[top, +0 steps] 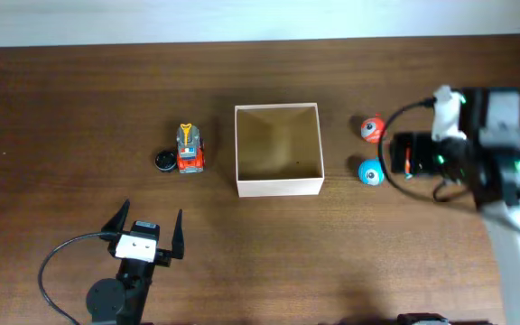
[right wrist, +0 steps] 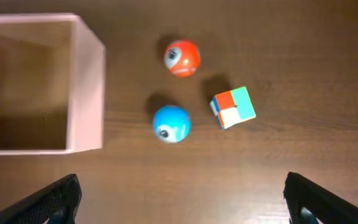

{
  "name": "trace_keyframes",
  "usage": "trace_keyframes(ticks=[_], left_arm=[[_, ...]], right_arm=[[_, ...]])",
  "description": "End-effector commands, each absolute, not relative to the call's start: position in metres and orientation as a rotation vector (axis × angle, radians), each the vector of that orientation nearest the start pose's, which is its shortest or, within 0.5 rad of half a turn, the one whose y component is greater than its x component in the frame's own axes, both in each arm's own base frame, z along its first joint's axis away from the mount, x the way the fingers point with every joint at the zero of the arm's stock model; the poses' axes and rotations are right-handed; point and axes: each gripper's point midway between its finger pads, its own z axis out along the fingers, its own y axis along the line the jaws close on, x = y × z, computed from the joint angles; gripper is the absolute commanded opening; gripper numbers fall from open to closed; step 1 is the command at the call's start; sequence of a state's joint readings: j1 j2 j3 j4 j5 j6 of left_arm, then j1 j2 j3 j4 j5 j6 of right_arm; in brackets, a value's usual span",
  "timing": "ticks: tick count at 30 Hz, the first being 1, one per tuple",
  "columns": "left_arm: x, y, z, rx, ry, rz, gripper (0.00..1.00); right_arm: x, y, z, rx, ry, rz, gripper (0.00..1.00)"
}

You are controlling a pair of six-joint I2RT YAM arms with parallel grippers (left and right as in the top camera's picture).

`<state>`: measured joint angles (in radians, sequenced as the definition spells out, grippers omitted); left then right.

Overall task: Pack container
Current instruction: 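Lower the right gripper onto the blue ball and close on it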

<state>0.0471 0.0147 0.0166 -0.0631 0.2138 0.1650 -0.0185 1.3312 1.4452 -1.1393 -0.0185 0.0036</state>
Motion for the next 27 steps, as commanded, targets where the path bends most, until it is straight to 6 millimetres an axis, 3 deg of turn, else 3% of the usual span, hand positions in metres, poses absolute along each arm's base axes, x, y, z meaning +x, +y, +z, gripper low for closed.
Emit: trace_keyframes(ticks=[1, 8, 14, 27], left_arm=[[0.243, -0.028, 0.162, 0.28, 1.605, -0.02, 0.99], [0.243, -0.028, 0.162, 0.28, 1.605, -0.02, 0.99], [0.243, -0.028, 0.162, 0.28, 1.605, -0.02, 0.99], [0.243, -0.028, 0.162, 0.28, 1.605, -0.02, 0.99]], right_arm=[[0.341, -0.009, 0.212, 0.033, 2.704, -0.039, 0.99], [0.381, 0.011, 0.123, 0.126, 2.883, 0.15, 0.99], [0.391, 0.017, 0.077, 0.132, 2.97, 0.2, 0.99], [0.365, 0.033, 0.062, 0.095, 3.094, 0.189, 0.97]])
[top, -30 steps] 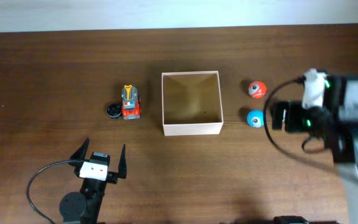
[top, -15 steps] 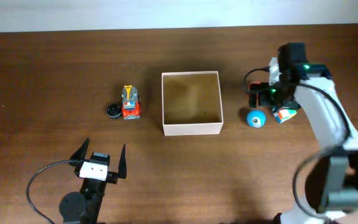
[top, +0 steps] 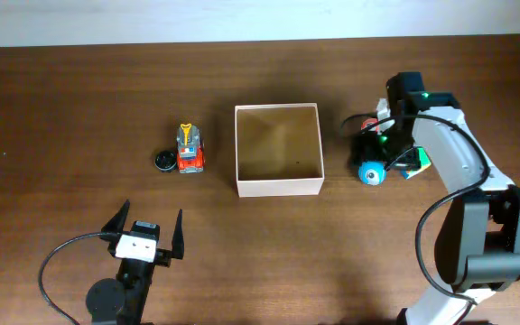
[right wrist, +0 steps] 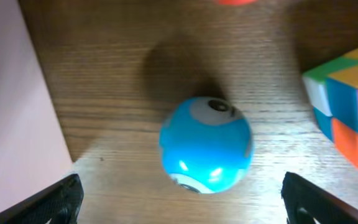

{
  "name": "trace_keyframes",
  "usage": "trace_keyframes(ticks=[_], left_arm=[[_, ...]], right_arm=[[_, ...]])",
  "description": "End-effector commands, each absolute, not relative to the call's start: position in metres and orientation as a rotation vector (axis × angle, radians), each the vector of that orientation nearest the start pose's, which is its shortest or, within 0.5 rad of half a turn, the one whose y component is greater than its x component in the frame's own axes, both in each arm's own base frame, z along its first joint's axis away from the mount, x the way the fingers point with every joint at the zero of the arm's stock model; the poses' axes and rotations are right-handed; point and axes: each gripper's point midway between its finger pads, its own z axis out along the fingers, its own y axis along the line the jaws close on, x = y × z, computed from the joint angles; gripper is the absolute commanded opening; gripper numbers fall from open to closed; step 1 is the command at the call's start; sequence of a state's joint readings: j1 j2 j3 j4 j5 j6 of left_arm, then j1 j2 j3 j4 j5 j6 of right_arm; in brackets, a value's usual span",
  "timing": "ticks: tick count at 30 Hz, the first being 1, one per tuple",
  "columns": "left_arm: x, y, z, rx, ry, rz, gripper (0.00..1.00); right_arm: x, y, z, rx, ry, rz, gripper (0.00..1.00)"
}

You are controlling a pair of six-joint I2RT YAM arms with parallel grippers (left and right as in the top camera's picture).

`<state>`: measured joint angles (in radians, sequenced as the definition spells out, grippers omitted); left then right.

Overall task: Pack container
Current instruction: 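Lower the right gripper onto the blue ball and close on it, then carry the blue ball left into the pink box and release it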

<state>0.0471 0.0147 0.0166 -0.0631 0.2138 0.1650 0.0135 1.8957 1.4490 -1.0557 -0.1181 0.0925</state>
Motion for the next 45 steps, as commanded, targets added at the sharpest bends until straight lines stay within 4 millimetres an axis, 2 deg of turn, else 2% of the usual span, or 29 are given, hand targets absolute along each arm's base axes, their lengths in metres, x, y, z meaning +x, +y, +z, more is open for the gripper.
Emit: trace_keyframes(ticks=[1, 8, 25, 30, 41, 45], left_arm=[[0.243, -0.028, 0.162, 0.28, 1.605, -0.02, 0.99], [0.243, -0.028, 0.162, 0.28, 1.605, -0.02, 0.99], [0.243, -0.028, 0.162, 0.28, 1.605, -0.02, 0.99], [0.243, -0.028, 0.162, 0.28, 1.605, -0.02, 0.99], [0.243, -0.028, 0.162, 0.28, 1.605, -0.02, 0.99], [0.243, -0.028, 0.162, 0.28, 1.605, -0.02, 0.99]], right_arm=[[0.364, 0.033, 0.059, 0.092, 3.095, 0.189, 0.98], [0.358, 0.019, 0.046, 0.123, 3.105, 0.118, 0.99], [0.351, 0.016, 0.031, 0.109, 3.114, 0.088, 1.0], [0.355, 0.014, 0.031, 0.109, 3.1, 0.065, 0.82], [0.366, 0.014, 0.032, 0.105, 3.054, 0.069, 0.82], [0.368, 0.014, 0.032, 0.105, 3.048, 0.069, 0.77]])
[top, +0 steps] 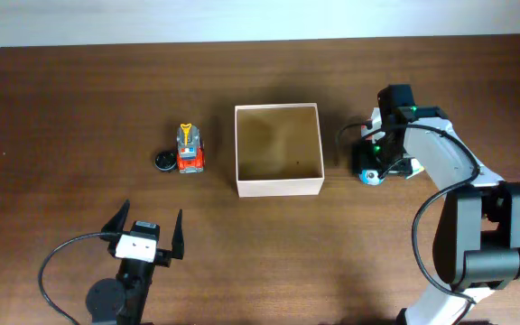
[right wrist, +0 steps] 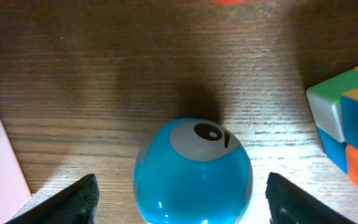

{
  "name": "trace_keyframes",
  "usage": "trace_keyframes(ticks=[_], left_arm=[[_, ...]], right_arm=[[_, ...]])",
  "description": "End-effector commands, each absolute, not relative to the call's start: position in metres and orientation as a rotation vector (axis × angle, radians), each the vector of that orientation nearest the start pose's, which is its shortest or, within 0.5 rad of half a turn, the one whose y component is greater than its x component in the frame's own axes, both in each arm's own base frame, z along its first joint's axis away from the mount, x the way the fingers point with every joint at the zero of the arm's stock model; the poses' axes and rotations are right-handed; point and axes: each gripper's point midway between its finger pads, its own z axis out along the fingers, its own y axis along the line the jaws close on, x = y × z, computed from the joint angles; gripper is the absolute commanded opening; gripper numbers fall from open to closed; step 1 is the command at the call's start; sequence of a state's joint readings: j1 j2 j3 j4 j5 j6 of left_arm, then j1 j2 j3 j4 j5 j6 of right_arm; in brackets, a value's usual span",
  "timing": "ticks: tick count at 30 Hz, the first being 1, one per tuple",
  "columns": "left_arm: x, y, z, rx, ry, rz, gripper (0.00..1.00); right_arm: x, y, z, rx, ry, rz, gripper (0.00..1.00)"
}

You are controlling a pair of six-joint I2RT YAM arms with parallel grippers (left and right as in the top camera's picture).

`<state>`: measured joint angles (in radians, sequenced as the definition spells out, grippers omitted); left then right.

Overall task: Pack container
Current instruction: 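Carry the blue ball left into the pink box and release it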

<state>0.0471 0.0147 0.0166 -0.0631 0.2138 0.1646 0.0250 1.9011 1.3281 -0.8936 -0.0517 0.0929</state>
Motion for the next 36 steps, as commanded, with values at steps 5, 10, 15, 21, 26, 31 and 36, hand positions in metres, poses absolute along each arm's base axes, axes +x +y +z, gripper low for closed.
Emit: trace_keyframes(ticks=[5, 10, 15, 21, 26, 31, 36], left_arm=[[0.243, -0.028, 0.162, 0.28, 1.605, -0.019, 0.99], [0.243, -0.028, 0.162, 0.28, 1.605, -0.02, 0.99], [0.243, -0.028, 0.162, 0.28, 1.605, -0.02, 0.99], [0.243, -0.028, 0.162, 0.28, 1.605, -0.02, 0.99], [0.243, -0.028, 0.162, 0.28, 1.605, -0.02, 0.99], [0.243, -0.028, 0.162, 0.28, 1.604, -0.02, 0.99], [0.243, -0.028, 0.162, 0.28, 1.605, -0.02, 0.99]], right_arm=[[0.368, 0.014, 0.029, 0.099, 3.045, 0.069, 0.64], [0.368, 0.014, 0.029, 0.1, 3.045, 0.07, 0.39], [0.369, 0.014, 0.031, 0.1, 3.043, 0.071, 0.36], [0.379, 0.019, 0.068, 0.093, 3.042, 0.098, 0.34], [0.396, 0.045, 0.136, 0.016, 2.986, 0.175, 0.34], [0.406, 0.099, 0.201, -0.178, 2.862, 0.207, 0.34], [0.401, 0.164, 0.213, -0.391, 2.778, 0.243, 0.35]])
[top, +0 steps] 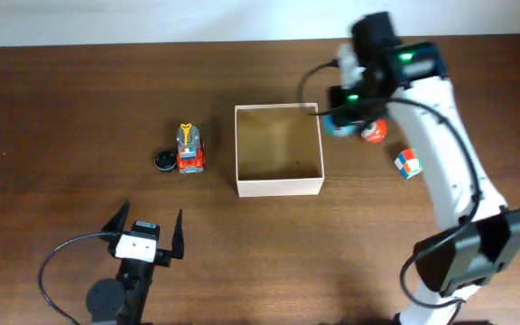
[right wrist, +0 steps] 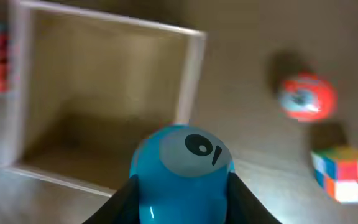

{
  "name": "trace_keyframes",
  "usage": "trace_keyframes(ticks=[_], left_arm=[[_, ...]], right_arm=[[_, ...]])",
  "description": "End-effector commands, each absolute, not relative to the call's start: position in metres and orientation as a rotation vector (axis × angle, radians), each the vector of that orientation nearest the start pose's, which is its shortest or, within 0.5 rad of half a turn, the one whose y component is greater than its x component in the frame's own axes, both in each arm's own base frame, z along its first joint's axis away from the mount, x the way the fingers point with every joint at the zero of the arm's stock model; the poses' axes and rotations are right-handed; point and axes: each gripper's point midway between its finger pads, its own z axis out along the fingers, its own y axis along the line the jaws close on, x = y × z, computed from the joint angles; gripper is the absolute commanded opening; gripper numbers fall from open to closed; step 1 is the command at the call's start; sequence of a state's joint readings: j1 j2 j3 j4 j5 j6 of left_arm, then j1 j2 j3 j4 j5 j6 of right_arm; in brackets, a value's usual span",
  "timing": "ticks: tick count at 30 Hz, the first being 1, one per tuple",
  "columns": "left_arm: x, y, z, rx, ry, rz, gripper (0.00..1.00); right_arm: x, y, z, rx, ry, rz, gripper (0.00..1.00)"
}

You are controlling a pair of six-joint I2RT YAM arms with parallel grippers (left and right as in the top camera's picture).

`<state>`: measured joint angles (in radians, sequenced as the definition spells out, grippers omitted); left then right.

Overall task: Pack container
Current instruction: 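Carry the blue ball left into the pink box and release it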

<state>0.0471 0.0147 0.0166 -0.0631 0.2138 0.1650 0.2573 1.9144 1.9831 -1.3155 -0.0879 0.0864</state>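
Note:
The open cardboard box [top: 278,187] stands mid-table, seen in the right wrist view as the box [right wrist: 191,81] below and ahead. My right gripper [right wrist: 182,196] is shut on the blue ball [right wrist: 180,171], raised above the table just right of the box's right wall; overhead the blue ball [top: 337,126] peeks out under the right gripper [top: 348,106]. On the table lie the red ball [top: 374,134] and a colour cube [top: 408,163]. A toy truck [top: 189,149] and a black disc [top: 163,161] sit left of the box. My left gripper [top: 144,226] rests open near the front.
The right arm's white links [top: 450,135] reach across the table's right side. The left arm's cable [top: 57,262] loops at the front left. The table's far edge meets a white wall.
My right gripper, open around the blue ball on the table, has shut on it and now holds it raised beside the box's right wall. The left arm is unchanged.
My right gripper first hovered open high above both balls and the cube. It then stood low over the blue ball, later straddling it on the table. Now the ball is gripped and up in the air next to the box; the red ball and cube stay put.

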Motion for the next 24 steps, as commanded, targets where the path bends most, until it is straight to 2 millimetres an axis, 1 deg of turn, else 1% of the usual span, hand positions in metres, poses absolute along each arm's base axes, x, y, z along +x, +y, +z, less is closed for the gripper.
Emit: trace_keyframes(ticks=[1, 3, 5, 7, 8, 10, 12, 13, 15, 16, 18, 21, 24], left_arm=[[0.243, -0.028, 0.162, 0.28, 1.605, -0.02, 0.99], [0.243, -0.028, 0.162, 0.28, 1.605, -0.02, 0.99], [0.243, -0.028, 0.162, 0.28, 1.605, -0.02, 0.99], [0.243, -0.028, 0.162, 0.28, 1.605, -0.02, 0.99], [0.243, -0.028, 0.162, 0.28, 1.605, -0.02, 0.99], [0.243, -0.028, 0.162, 0.28, 1.604, -0.02, 0.99], [0.243, -0.028, 0.162, 0.28, 1.605, -0.02, 0.99], [0.243, -0.028, 0.162, 0.28, 1.605, -0.02, 0.99], [0.243, -0.028, 0.162, 0.28, 1.605, -0.02, 0.99], [0.243, -0.028, 0.162, 0.28, 1.605, -0.02, 0.99], [0.243, -0.028, 0.162, 0.28, 1.605, -0.02, 0.99], [0.243, -0.028, 0.162, 0.28, 1.605, -0.02, 0.99], [0.243, -0.028, 0.162, 0.28, 1.605, -0.019, 0.99]], right_arm=[[0.399, 0.178, 0.211, -0.437, 2.767, 0.247, 0.35], [0.397, 0.198, 0.206, -0.497, 2.754, 0.258, 0.35], [0.396, 0.21, 0.2, -0.533, 2.752, 0.257, 0.36], [0.398, 0.212, 0.19, -0.509, 2.773, 0.206, 0.36], [0.4, 0.211, 0.18, -0.509, 2.795, 0.185, 0.36], [0.401, 0.212, 0.171, -0.511, 2.815, 0.18, 0.36], [0.403, 0.212, 0.163, -0.517, 2.832, 0.171, 0.58], [0.403, 0.211, 0.159, -0.517, 2.839, 0.165, 0.64], [0.405, 0.21, 0.158, -0.514, 2.838, 0.152, 0.84], [0.406, 0.207, 0.158, -0.507, 2.836, 0.141, 0.9], [0.411, 0.2, 0.164, -0.487, 2.818, 0.106, 0.98], [0.42, 0.178, 0.179, -0.416, 2.791, 0.037, 0.99], [0.426, 0.138, 0.201, -0.226, 2.789, -0.035, 0.99]])
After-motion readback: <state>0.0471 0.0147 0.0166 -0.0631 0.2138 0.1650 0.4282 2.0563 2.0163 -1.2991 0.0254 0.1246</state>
